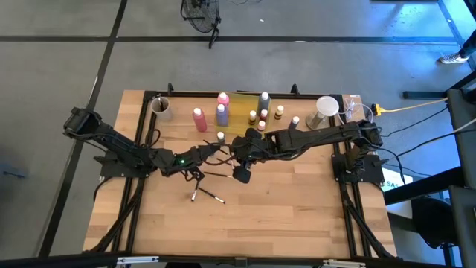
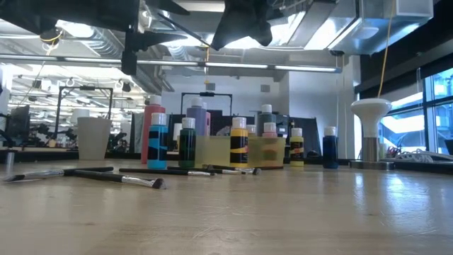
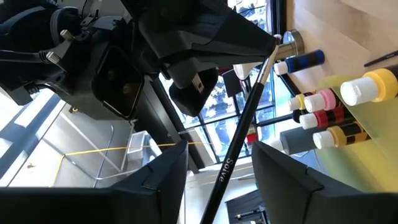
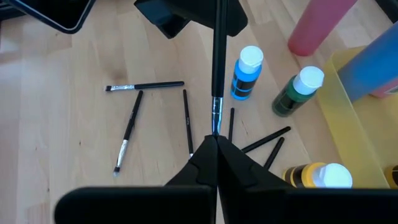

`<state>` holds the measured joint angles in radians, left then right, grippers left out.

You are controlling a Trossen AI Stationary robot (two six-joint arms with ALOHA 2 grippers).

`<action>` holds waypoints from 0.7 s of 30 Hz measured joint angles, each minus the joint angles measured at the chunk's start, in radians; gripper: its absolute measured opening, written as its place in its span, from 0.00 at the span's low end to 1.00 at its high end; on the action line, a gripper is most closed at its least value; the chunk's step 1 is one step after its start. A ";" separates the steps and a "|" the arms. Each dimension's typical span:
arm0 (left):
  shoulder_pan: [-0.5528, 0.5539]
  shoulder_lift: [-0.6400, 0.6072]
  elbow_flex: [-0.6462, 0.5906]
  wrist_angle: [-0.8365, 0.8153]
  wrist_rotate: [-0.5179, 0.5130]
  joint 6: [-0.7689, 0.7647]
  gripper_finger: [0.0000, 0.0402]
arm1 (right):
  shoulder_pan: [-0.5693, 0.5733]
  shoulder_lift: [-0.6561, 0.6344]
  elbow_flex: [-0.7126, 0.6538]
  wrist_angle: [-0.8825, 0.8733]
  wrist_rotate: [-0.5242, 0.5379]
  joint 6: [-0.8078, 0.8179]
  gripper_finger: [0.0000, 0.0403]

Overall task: Pick & Place Paint Supplies
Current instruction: Put the silver paintbrush into the white cup

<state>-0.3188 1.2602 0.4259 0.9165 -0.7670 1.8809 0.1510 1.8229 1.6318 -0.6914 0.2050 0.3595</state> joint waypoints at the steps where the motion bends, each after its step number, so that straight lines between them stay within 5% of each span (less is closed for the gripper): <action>1: 0.001 0.000 0.000 0.000 0.000 0.000 0.42 | 0.000 0.000 0.000 0.000 0.000 0.000 0.00; 21: 0.027 0.000 0.000 -0.015 0.000 -0.012 0.27 | 0.000 0.000 0.000 0.010 -0.009 0.003 0.00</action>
<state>-0.2916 1.2602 0.4259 0.9013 -0.7669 1.8692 0.1513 1.8233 1.6318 -0.6819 0.1964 0.3630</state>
